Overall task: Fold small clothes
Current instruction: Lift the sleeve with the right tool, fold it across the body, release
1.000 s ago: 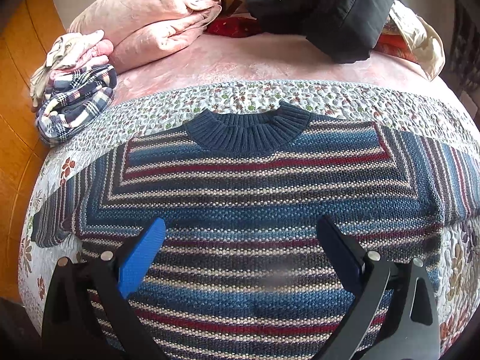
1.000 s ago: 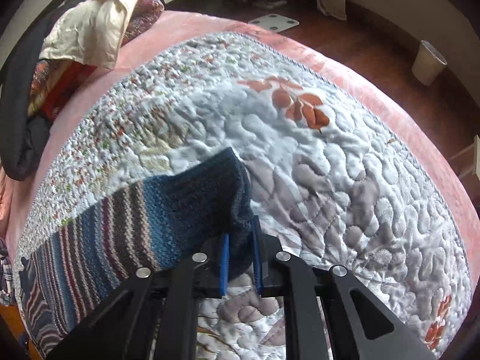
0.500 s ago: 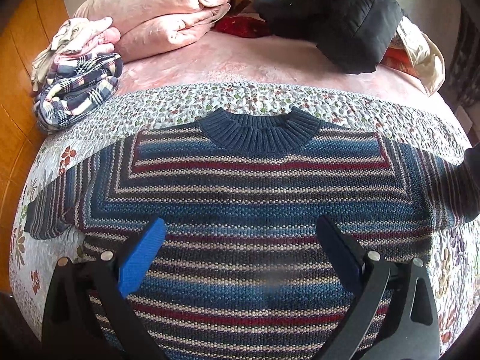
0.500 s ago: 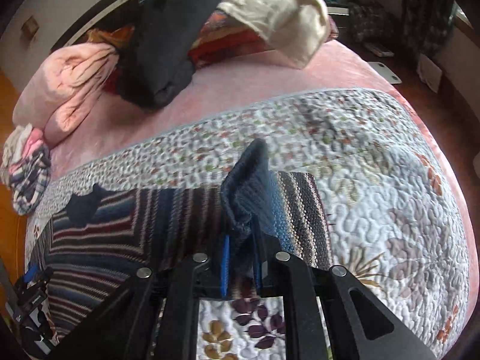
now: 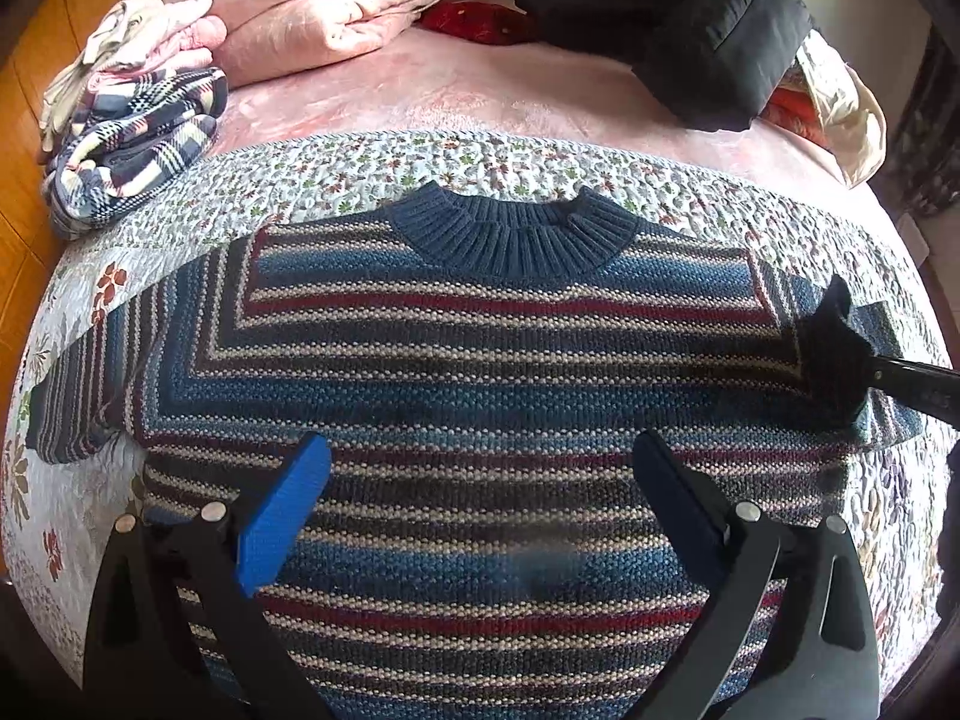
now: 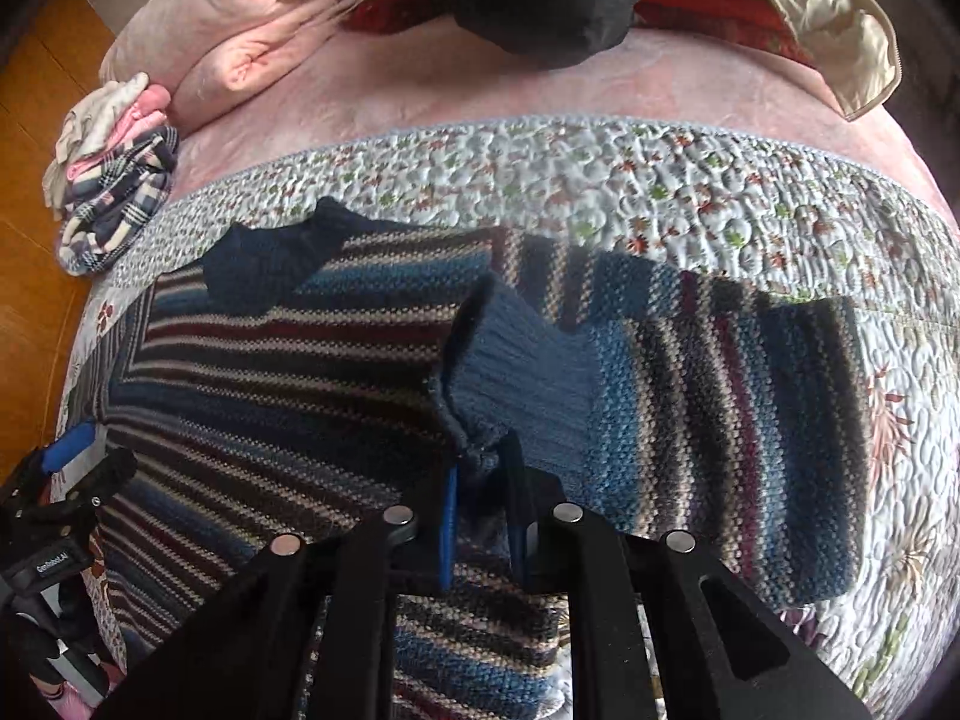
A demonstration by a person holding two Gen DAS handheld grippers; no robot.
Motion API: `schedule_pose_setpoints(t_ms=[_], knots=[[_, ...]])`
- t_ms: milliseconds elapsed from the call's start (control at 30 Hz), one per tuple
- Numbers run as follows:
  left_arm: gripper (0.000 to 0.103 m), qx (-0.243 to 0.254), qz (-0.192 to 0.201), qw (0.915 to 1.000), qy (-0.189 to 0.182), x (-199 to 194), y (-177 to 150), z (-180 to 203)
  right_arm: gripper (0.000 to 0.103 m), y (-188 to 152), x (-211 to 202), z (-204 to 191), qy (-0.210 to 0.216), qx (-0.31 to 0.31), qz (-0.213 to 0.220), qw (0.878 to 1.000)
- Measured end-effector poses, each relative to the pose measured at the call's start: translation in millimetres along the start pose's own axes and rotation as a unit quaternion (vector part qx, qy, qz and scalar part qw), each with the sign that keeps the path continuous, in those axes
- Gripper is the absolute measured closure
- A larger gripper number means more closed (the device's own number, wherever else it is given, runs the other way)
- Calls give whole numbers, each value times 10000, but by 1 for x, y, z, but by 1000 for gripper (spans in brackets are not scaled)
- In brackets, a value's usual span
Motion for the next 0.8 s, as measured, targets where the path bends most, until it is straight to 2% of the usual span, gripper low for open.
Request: schedule_pose_setpoints(t_ms=[100,167,267,367,467,600,633,700,733,800], knots=[[3,2,-121,9996,-240,4,-4,17,75,0,-4,-4,499,228,-78,9985],[3,2,-245,9985,-479,7,-5,36,75,10,-18,2,645,396,118,9971],[4,5,-442,9953,-860,16,-5,69,75,29,-45,26,384,500,523,9966],[4,-80,-821,9872,-1365,32,-9,108,75,38,-66,56,85,756,770,9941],[4,-222,-1206,9775,-1719,51,-16,141,75,37,-75,85,-33,1099,864,9902],[5,-446,-1601,9662,-1973,74,-23,174,75,33,-74,117,-388,1165,840,9889],[8,-499,-1681,9637,-2013,78,-25,180,75,32,-75,122,-415,1196,832,9885],[21,-593,-1839,9587,-2087,86,-29,191,75,30,-74,132,-417,1279,826,9875],[34,-623,-1917,9558,-2140,87,-31,195,75,29,-75,136,-443,1302,831,9870],[38,-599,-1914,9561,-2135,88,-32,202,75,28,-77,143,-499,1316,849,9864]])
Point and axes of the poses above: each gripper's, at about its wrist camera, not at the fingertips, and x roughly the way its jaws point, z to its right, y to its top, the point moved 6 cm from there along x, roughly the way its jaws point, and after that the axes turned 13 degrees about z, right-handed, at the moved point
